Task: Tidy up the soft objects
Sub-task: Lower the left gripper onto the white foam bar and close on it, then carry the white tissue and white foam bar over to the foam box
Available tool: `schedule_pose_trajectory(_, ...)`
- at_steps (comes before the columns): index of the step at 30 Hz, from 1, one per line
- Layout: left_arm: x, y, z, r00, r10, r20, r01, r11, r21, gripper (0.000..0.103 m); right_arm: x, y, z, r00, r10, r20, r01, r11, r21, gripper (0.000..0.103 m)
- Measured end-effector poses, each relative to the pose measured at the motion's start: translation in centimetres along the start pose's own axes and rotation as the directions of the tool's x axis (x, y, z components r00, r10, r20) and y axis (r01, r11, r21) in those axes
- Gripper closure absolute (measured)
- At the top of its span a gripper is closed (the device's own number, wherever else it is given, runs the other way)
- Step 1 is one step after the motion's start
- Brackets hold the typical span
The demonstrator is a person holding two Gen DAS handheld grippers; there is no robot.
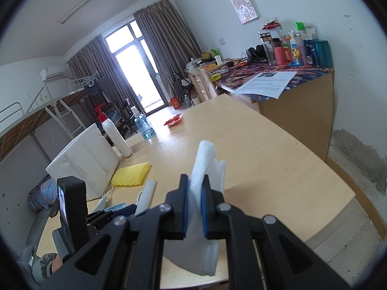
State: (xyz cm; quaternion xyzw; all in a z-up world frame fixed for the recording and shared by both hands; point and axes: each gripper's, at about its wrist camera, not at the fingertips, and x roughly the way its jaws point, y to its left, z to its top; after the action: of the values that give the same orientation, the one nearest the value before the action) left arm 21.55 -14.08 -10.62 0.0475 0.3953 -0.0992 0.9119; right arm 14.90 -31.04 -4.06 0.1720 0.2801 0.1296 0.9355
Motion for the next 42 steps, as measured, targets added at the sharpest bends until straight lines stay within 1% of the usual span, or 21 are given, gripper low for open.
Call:
schedule_pose_trajectory(2,-0.1,0.1,0.0,1.0,0.005,0.002,-0.005,1.0,0.006,0.078,0.0,0.0,0.0,1.0,-0.001,-0.001,0.001,1.0,0.002,0.091)
schedule_pose_trajectory(4,-0.1,0.0,0.0,1.0,0.011,0.001,-0.011,1.0,0.02,0.079,0.0,-0.1,0.0,1.0,0.001,-0.002,-0.001,1.0,0.002,0.091)
schedule_pose_trajectory(7,-0.1,0.0,0.1,1.0,0.014,0.003,-0.014,0.999,0.03,0.082,-0.1,-0.1,0.0,1.0,-0.001,0.002,0.001,1.0,0.005,0.091)
schedule_pose_trajectory(9,-0.4,0.0,0.2,1.0,0.003,0.007,-0.004,0.999,0.036,0.085,-0.3,-0.1,-0.1,1.0,-0.001,0.006,0.001,1.0,0.005,0.091)
schedule_pose_trajectory(13,-1.7,-0.3,0.4,0.998,-0.004,0.058,0.0,0.998,0.065,0.085,-0.4,0.1,0.0,1.0,-0.005,0.008,0.005,1.0,0.0,0.091)
schedule_pose_trajectory(15,-2.7,-0.3,0.7,0.996,-0.018,0.09,0.011,0.997,0.082,0.085,-0.5,0.2,0.0,1.0,-0.006,0.012,0.006,1.0,0.0,0.091)
schedule_pose_trajectory(19,-4.0,0.1,1.2,0.99,-0.039,0.133,0.028,0.996,0.086,0.085,-0.8,0.6,0.2,1.0,-0.006,0.023,0.006,1.0,-0.009,0.091)
schedule_pose_trajectory(22,-5.1,0.4,1.7,0.985,-0.059,0.162,0.045,0.995,0.087,0.086,-0.9,0.9,0.3,1.0,-0.007,0.027,0.008,1.0,-0.014,0.091)
schedule_pose_trajectory(28,-7.2,1.2,2.1,0.971,-0.066,0.229,0.045,0.994,0.095,0.086,-1.1,1.7,0.6,0.999,-0.004,0.038,0.005,1.0,-0.023,0.091)
schedule_pose_trajectory(31,-8.2,1.6,2.2,0.963,-0.048,0.266,0.02,0.994,0.106,0.086,-1.2,2.4,0.8,0.999,0.0,0.043,0.002,0.999,-0.038,0.091)
schedule_pose_trajectory(36,-9.8,2.6,1.9,0.949,-0.039,0.312,0.006,0.995,0.104,0.086,-1.4,4.1,1.2,0.999,0.014,0.052,-0.01,0.997,-0.077,0.091)
schedule_pose_trajectory(42,-12.0,4.6,1.5,0.931,0.003,0.365,-0.031,0.997,0.069,0.086,-1.2,6.6,1.4,0.997,0.049,0.052,-0.041,0.99,-0.134,0.091)
